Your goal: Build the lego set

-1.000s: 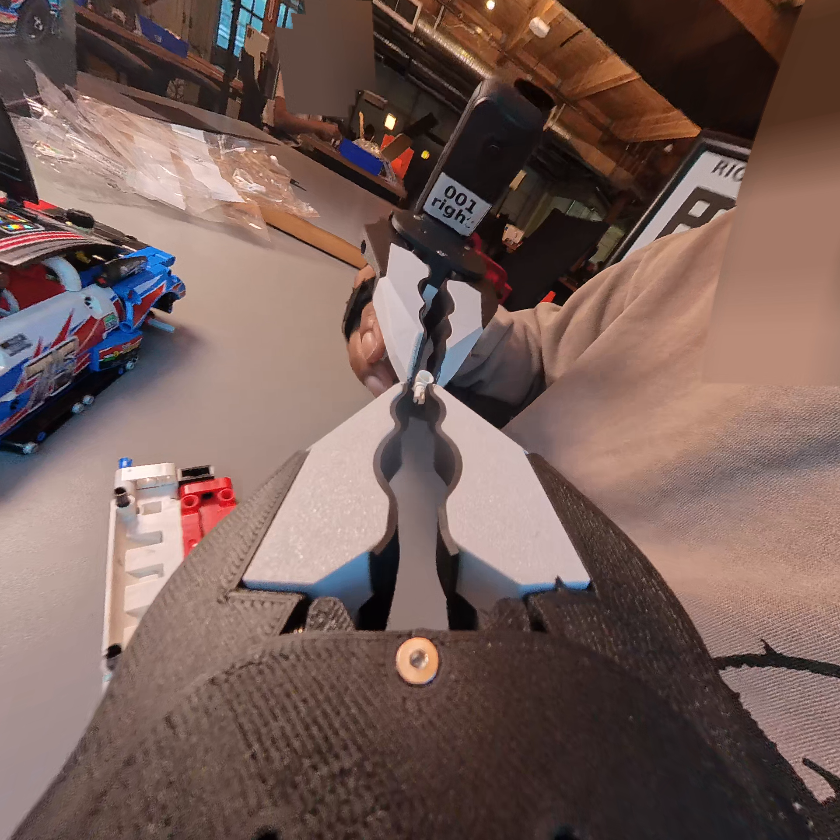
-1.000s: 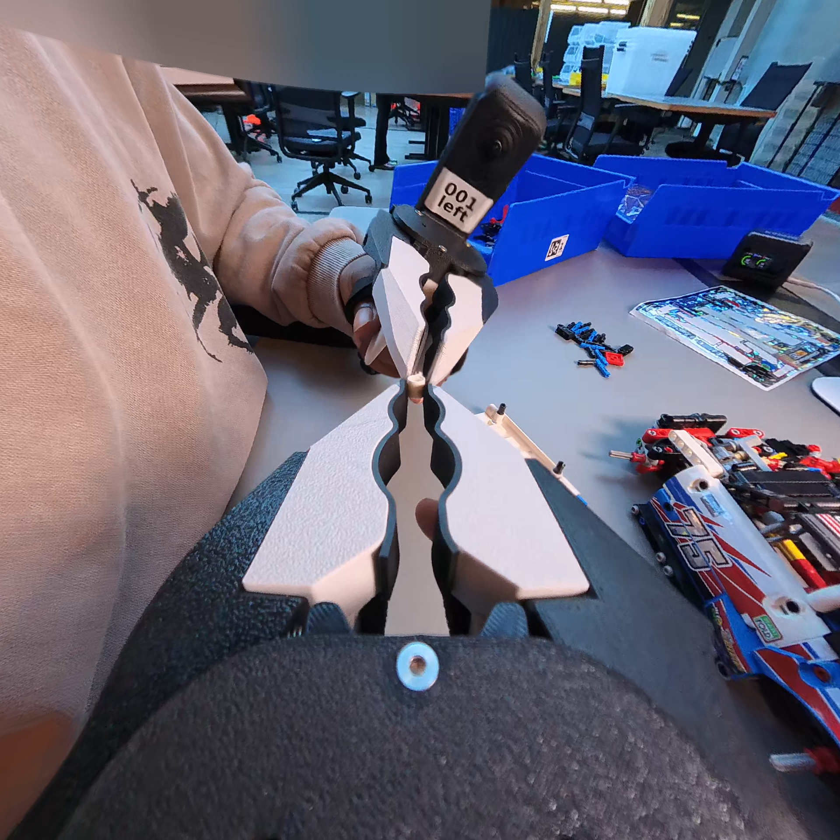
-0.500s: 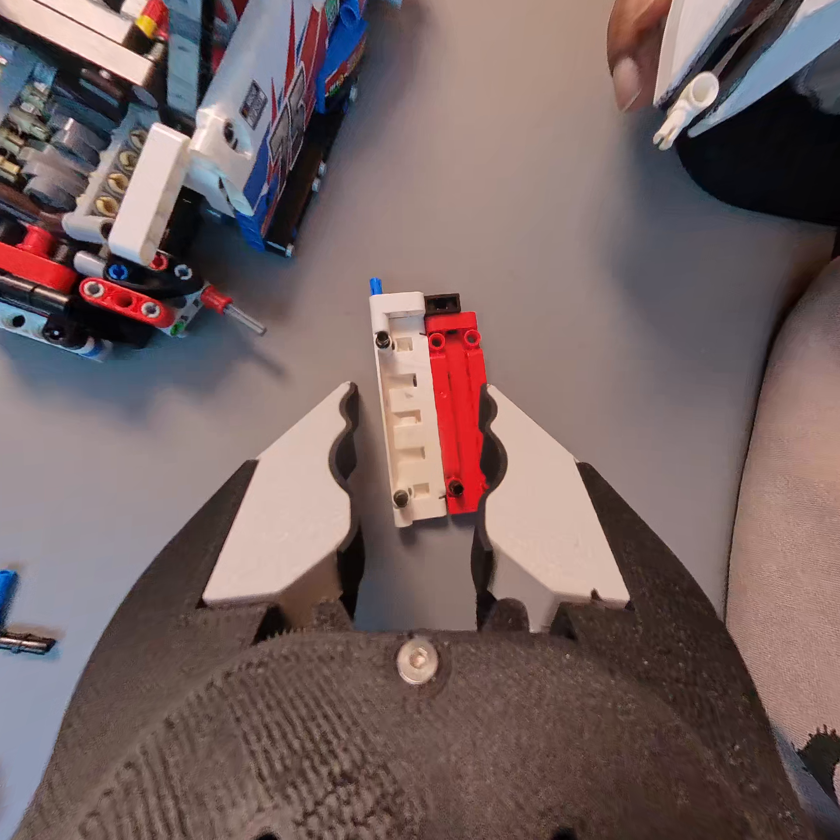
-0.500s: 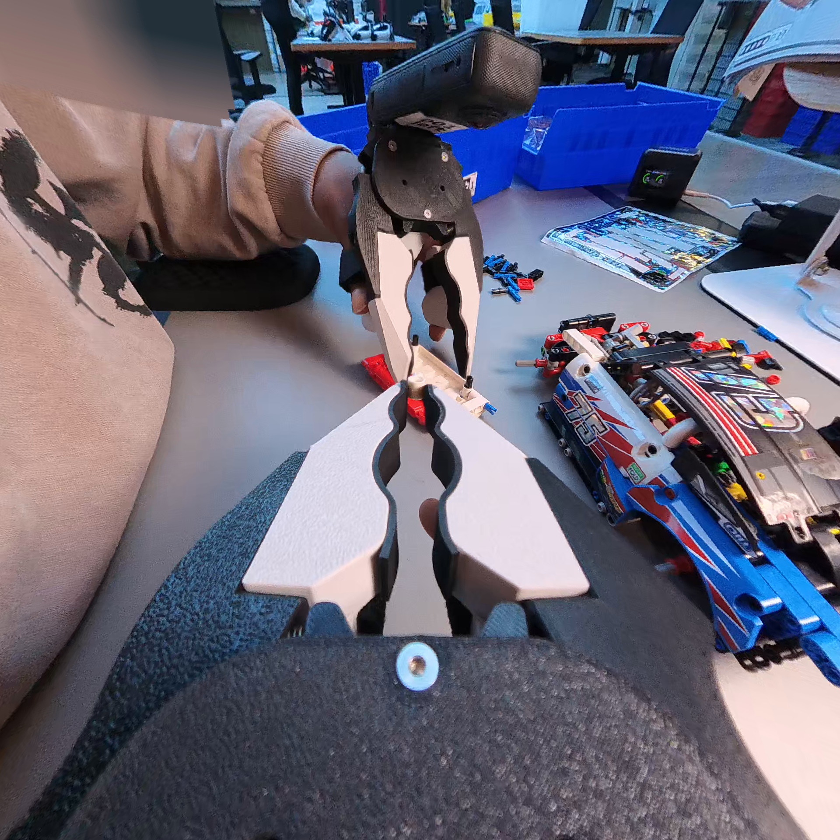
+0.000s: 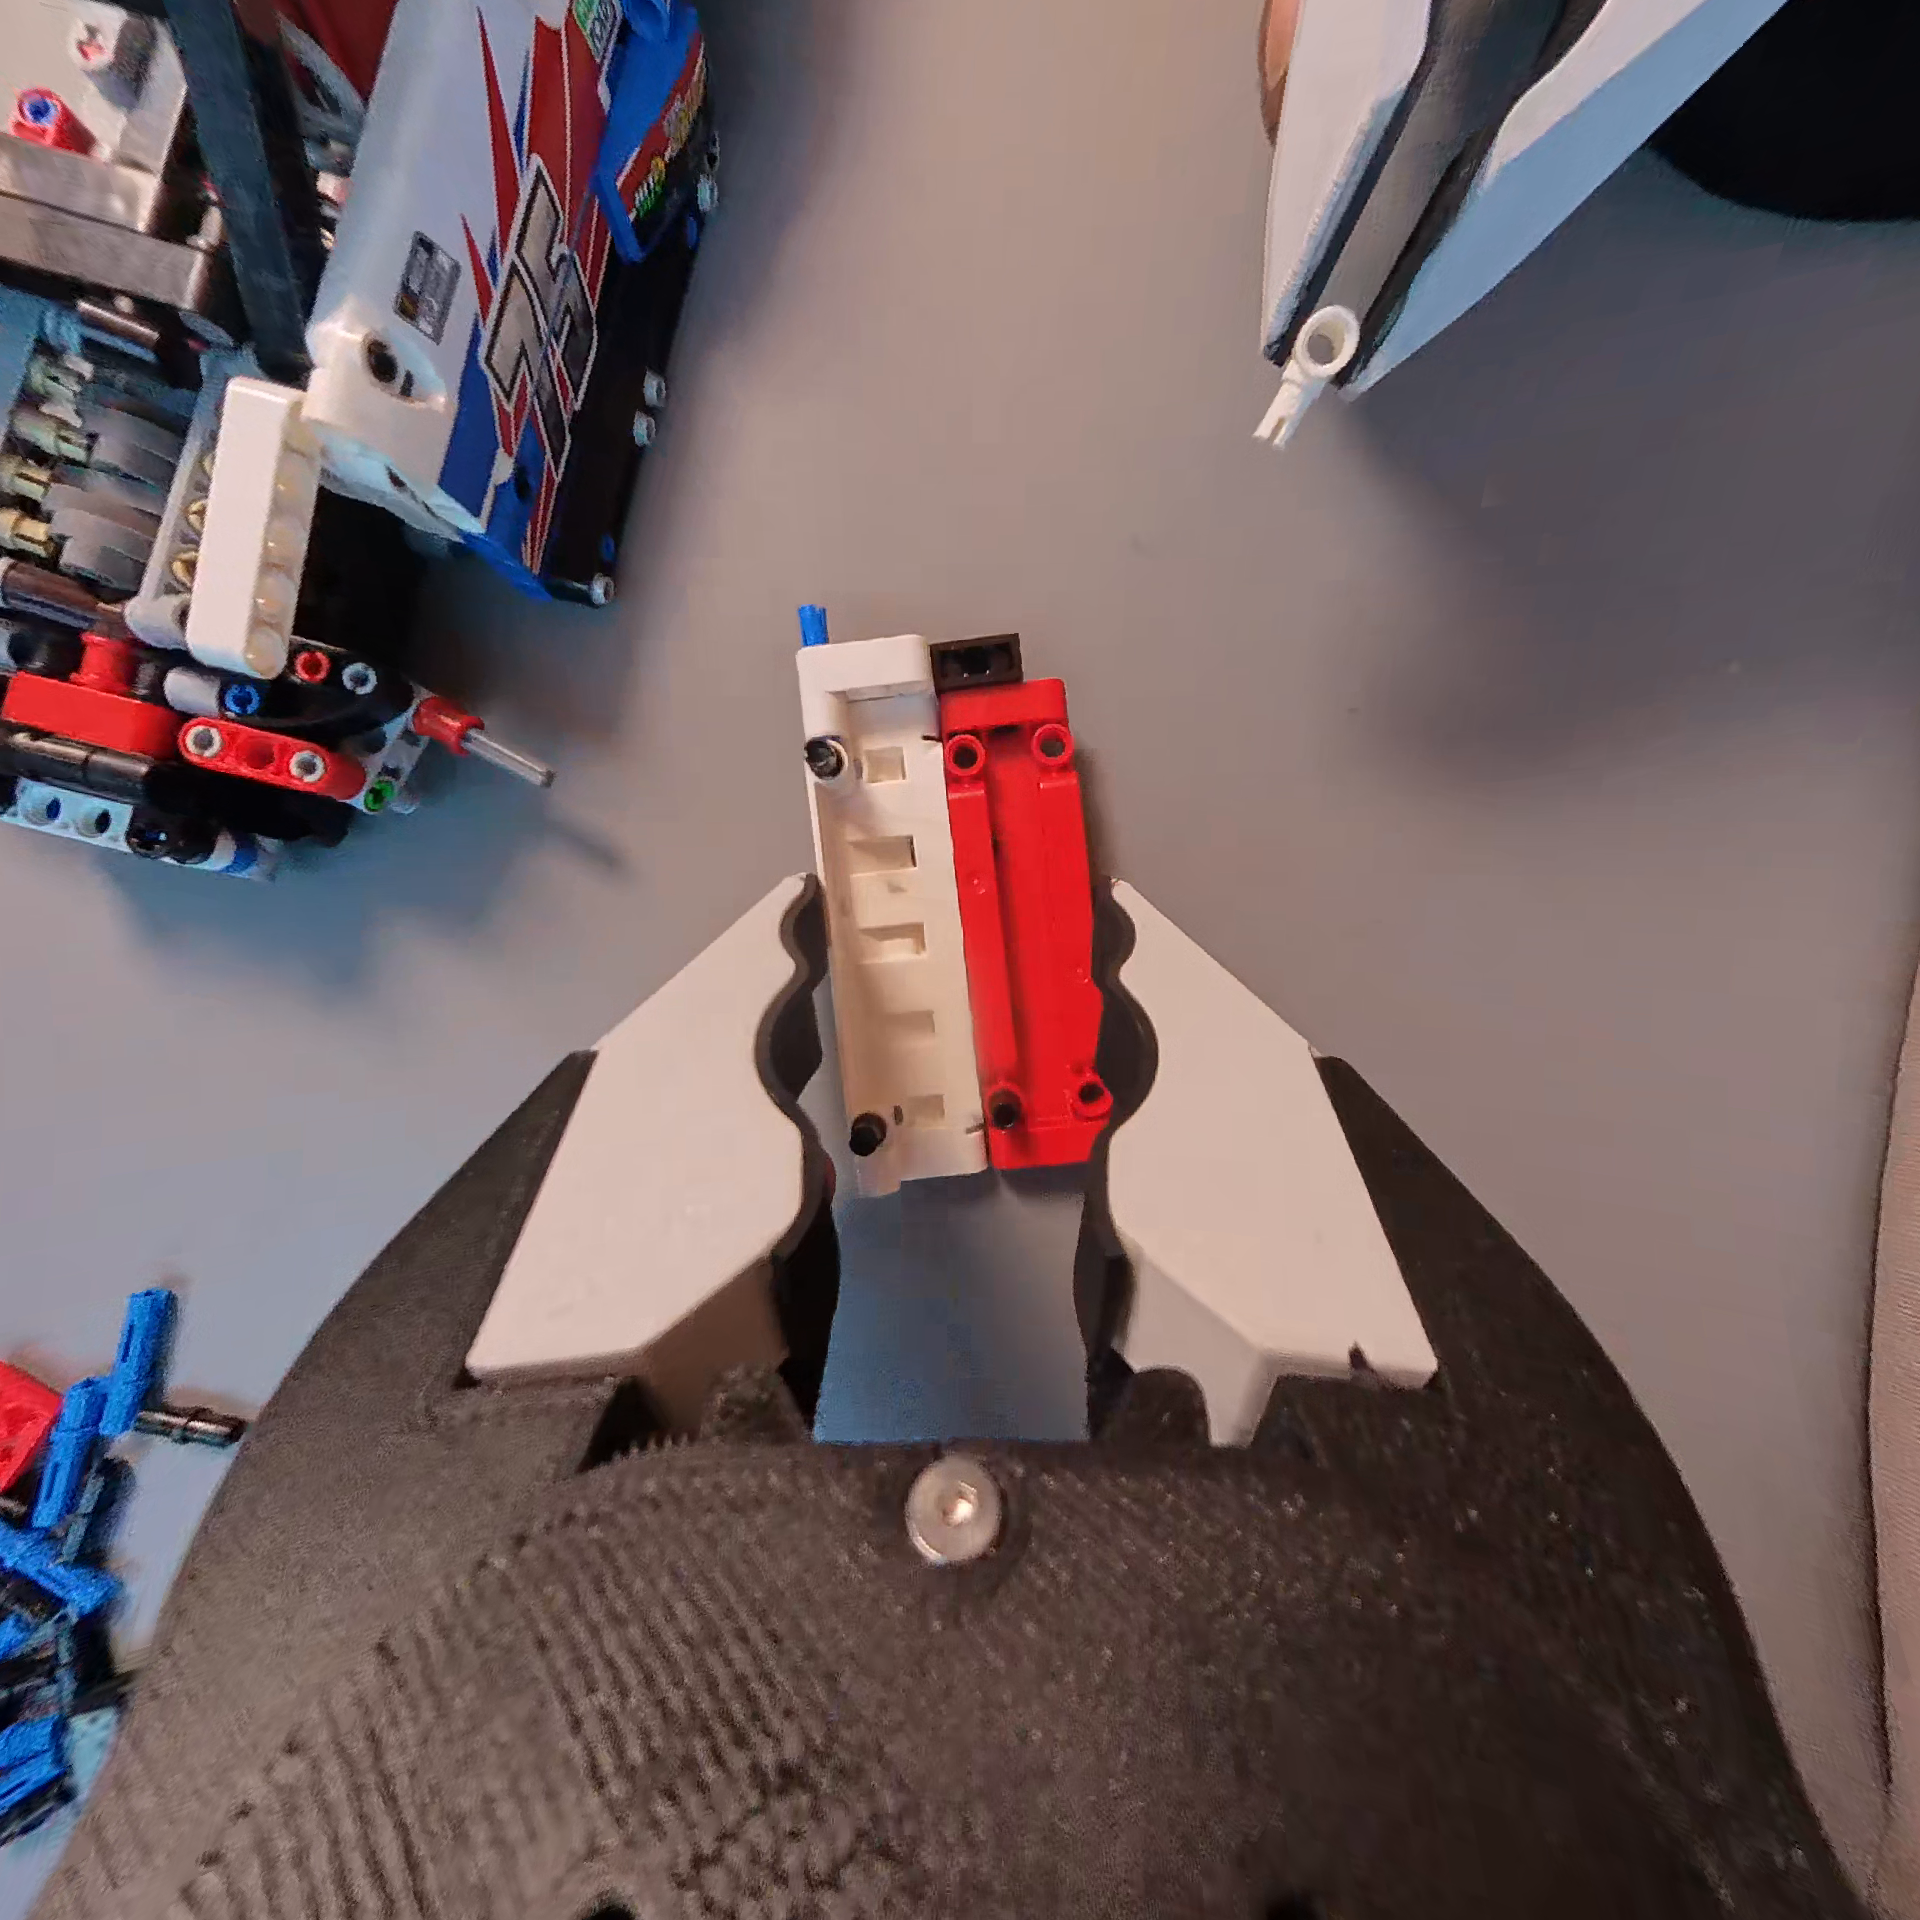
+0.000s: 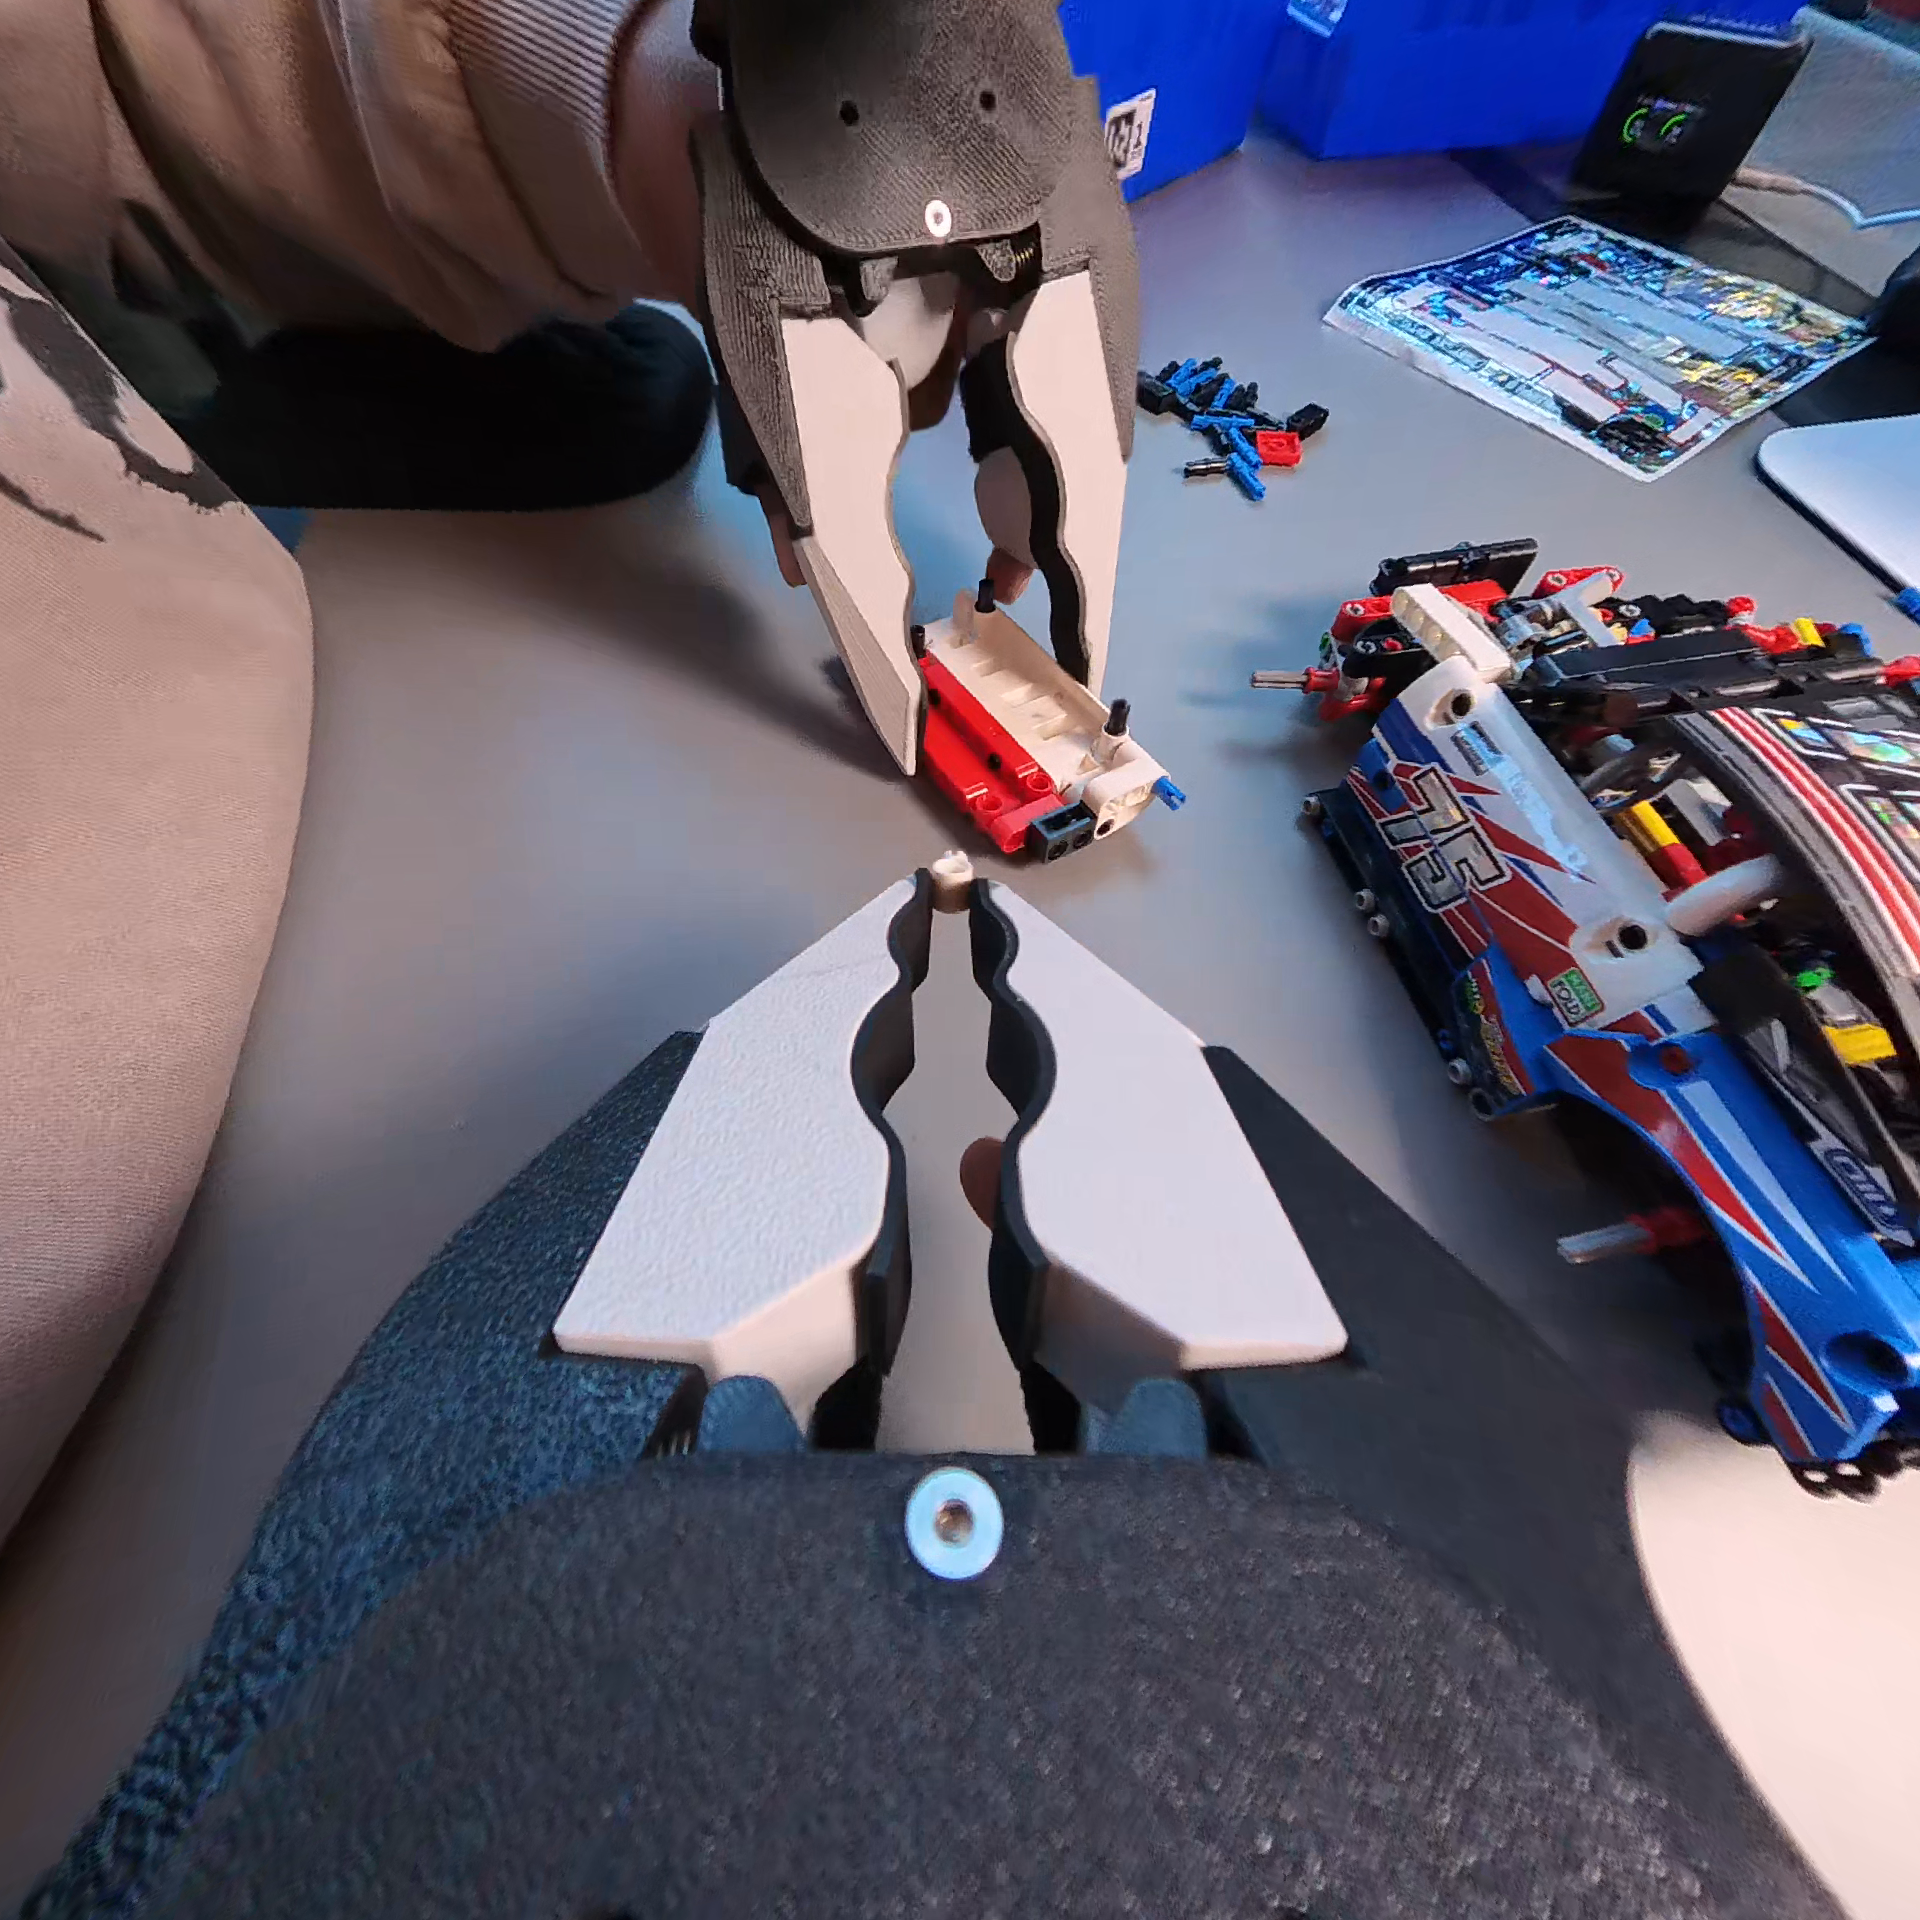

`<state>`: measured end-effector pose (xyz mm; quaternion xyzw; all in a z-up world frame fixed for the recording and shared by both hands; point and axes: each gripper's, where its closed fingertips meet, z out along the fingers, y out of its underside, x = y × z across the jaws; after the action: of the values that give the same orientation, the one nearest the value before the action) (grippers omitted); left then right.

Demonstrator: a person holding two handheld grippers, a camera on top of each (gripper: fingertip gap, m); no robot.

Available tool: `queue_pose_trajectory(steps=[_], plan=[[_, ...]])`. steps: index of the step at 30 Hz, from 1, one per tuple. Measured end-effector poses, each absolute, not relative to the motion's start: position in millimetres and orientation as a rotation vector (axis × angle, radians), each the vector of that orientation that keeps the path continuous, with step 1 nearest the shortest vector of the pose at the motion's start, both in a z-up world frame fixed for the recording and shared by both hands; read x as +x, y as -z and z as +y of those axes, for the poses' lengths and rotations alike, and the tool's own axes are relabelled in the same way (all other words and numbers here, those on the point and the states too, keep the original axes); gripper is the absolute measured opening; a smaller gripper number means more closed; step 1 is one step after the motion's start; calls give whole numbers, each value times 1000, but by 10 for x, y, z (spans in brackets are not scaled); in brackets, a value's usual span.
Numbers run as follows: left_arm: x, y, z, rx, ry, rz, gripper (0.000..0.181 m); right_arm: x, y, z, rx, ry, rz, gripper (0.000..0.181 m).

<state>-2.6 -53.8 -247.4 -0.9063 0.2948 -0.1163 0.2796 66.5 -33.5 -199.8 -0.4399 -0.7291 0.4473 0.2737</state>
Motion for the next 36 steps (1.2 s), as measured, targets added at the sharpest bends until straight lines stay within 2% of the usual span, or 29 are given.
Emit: queue_pose_trajectory(steps=[8,11,19,24,28,31,33,36], plan=[[352,1770,-540,-2093,724,706,50,583,1985,-454,-1172,-1316,-1935,4],[584,1524,-477,-2059,706,824,50,479,1907,-631,-1141,-1428,-1902,4],[821,1470,-401,-2151,695,899,51,479,1624,-764,-1041,-1645,-1749,4],[895,1198,-473,-2107,892,829,61,558,1432,-850,-890,-1736,-1698,4],[709,1204,-404,-2172,1121,685,56,560,1442,-908,-828,-1688,-1727,4],[685,1332,-448,-2215,1467,578,51,536,1478,-925,-799,-1631,-1750,4],[719,1489,-510,-2222,1609,577,33,507,1532,-922,-811,-1592,-1770,4],[671,1671,-512,-2261,1569,586,22,538,1669,-935,-823,-1523,-1862,4]])
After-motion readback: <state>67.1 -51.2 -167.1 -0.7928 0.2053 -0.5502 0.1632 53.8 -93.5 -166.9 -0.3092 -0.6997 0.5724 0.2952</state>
